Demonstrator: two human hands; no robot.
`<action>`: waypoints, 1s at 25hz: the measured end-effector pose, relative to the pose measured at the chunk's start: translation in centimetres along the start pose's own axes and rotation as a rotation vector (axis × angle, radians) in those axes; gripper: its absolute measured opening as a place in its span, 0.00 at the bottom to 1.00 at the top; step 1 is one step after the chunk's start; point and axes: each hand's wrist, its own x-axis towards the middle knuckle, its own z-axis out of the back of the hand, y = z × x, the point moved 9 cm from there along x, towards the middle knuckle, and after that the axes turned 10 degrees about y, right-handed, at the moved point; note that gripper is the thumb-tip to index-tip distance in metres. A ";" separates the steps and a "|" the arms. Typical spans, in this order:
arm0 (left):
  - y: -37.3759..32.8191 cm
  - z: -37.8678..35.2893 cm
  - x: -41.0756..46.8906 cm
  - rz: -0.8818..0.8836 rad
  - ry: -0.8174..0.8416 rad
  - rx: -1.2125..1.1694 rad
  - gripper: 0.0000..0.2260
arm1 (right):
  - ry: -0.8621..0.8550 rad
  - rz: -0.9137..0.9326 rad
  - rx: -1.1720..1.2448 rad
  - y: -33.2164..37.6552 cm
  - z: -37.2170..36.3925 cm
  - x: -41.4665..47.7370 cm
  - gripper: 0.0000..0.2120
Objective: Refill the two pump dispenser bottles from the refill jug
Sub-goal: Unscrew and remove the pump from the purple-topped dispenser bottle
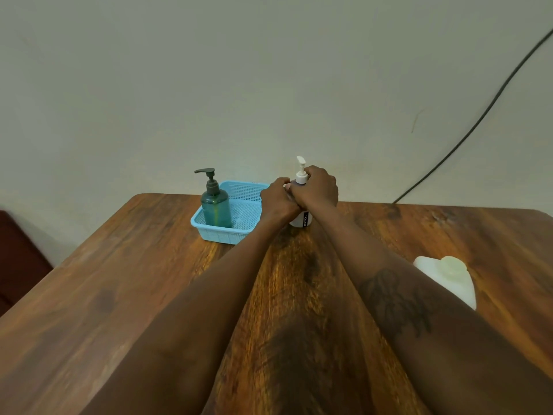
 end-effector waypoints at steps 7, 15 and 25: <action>-2.3 3.0 -4.6 -0.120 -0.091 -0.087 0.25 | -0.070 0.118 0.029 3.3 3.5 -4.6 0.16; -6.5 6.9 -15.4 -0.207 -0.154 -0.080 0.29 | -0.024 0.289 0.071 6.3 8.5 -14.4 0.16; -8.6 6.8 -22.5 -0.203 0.045 -0.136 0.26 | 0.378 0.373 0.219 4.6 10.1 -20.3 0.17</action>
